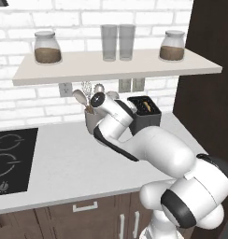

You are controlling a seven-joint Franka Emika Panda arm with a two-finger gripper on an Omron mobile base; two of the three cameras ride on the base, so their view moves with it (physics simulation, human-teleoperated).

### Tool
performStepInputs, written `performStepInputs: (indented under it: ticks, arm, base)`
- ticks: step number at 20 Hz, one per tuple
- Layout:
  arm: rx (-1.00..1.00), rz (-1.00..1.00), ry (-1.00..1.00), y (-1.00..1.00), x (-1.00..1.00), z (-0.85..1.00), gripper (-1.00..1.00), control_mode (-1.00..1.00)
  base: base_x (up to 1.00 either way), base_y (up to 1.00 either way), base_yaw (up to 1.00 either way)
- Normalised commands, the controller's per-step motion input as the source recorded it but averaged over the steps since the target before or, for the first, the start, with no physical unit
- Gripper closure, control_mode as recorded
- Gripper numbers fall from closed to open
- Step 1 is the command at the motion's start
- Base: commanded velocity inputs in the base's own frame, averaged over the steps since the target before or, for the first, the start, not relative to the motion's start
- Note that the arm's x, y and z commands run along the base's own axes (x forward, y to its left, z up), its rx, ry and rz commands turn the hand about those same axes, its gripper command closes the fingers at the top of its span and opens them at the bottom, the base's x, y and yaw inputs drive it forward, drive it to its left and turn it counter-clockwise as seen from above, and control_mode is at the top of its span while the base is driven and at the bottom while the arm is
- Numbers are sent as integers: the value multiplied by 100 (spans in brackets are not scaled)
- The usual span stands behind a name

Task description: Start the toaster. Once the lever pops up, take the bread to the plate on the dining counter.

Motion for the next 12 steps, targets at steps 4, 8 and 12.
performStepInputs:
  ticks: [4,8,12]
  arm:
    - [0,0,0,0,0,0,-100,-100]
    - [0,0,0,0,0,0,-100,-100]
    - [0,0,0,0,0,0,-100,-100]
  base:
    - [0,0,0]
    - [0,0,0]
    - [0,0,0]
